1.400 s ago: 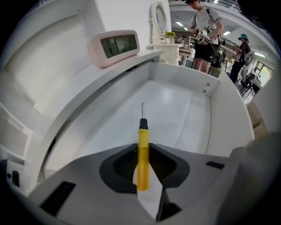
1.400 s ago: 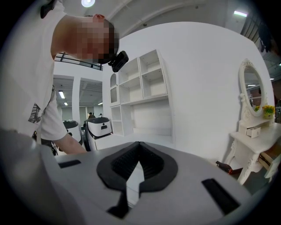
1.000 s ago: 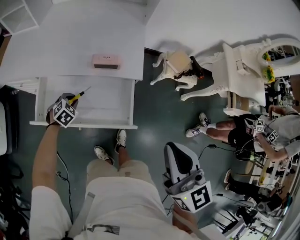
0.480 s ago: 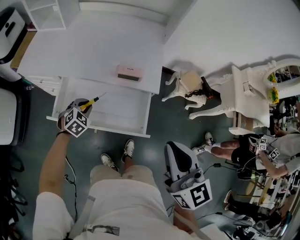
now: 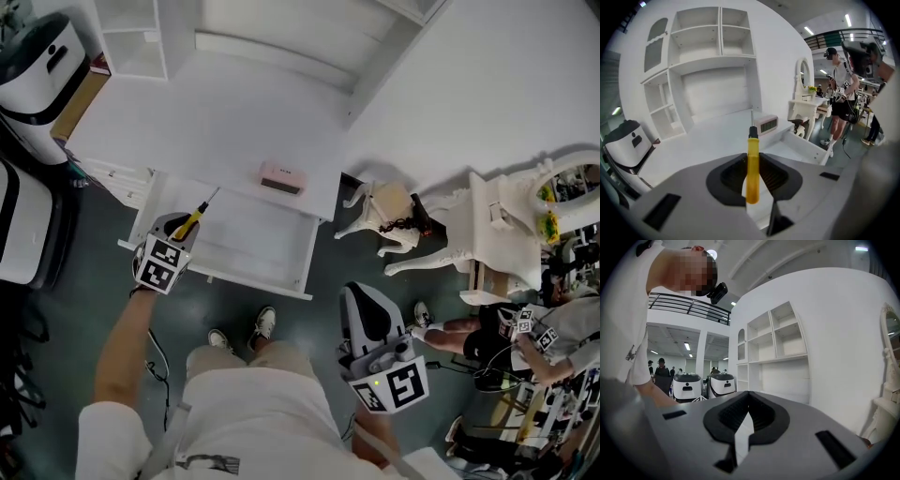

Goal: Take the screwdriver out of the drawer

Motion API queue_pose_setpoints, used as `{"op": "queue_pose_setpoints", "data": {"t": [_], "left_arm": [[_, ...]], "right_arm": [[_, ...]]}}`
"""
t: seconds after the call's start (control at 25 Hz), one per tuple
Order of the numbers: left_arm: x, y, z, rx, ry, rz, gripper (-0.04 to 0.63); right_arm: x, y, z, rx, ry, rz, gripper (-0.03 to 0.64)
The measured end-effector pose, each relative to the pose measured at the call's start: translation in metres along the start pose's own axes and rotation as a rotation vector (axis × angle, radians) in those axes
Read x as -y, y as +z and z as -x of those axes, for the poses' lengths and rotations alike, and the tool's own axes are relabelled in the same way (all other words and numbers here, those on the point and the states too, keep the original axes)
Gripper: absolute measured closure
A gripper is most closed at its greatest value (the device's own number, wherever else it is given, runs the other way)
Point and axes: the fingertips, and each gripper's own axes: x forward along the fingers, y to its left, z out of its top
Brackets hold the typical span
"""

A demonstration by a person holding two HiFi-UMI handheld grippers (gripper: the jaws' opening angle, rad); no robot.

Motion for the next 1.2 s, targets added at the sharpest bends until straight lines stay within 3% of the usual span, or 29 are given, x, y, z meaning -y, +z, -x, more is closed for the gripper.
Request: {"op": "queue_pose_setpoints", "data": {"t": [0.2, 0.56, 0.88, 1.2], "left_arm": [[-0.011, 0.022, 0.031, 0.084, 0.071, 0.060, 0.508], [-0.038, 0.070, 0.106, 0.254, 0.268, 0.208, 0.508], [-0.054, 0.112, 0.180, 0.408, 0.398, 0.236, 0.508], [-0.058, 0.140, 0.250, 0.559, 0.498, 0.257, 0.508]], "right_arm": [[-0.002, 0.006, -0.016, 0.019, 0.044, 0.009, 0.607], [0.011, 0.031, -0.050, 0.084, 0.143, 0.027, 0.607], [0.019, 0.043, -0.063, 0.116, 0.206, 0.042, 0.607], [0.032, 0.048, -0.071, 0.130, 0.194, 0.035, 0.607]]}}
